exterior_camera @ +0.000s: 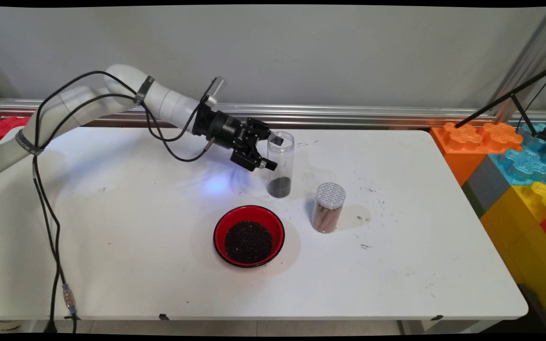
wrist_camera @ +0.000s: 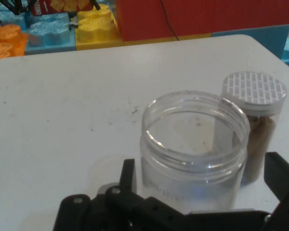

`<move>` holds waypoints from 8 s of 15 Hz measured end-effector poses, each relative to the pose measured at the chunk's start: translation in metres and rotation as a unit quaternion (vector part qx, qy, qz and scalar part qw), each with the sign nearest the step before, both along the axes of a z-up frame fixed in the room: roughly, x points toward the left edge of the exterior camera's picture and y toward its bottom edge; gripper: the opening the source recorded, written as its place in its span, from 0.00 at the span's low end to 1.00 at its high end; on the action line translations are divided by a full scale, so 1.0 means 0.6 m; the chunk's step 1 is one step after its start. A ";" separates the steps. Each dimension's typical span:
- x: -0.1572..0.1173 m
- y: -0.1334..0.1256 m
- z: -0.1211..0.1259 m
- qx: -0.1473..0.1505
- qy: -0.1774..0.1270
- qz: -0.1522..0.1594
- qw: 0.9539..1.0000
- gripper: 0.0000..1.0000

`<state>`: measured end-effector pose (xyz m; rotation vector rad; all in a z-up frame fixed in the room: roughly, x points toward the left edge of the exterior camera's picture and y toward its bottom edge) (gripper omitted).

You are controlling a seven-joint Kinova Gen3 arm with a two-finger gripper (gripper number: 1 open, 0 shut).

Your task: Pick up the black seasoning powder from the table, then pour the black seasoning powder in the red bowl

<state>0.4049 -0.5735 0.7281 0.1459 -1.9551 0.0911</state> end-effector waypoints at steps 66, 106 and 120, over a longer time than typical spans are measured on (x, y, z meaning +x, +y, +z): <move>-0.012 0.028 -0.085 -0.039 0.075 0.037 0.996 1.00; -0.004 0.048 0.106 -0.016 0.086 0.077 0.993 0.00; 0.011 0.094 0.205 -0.059 0.052 0.079 0.994 0.00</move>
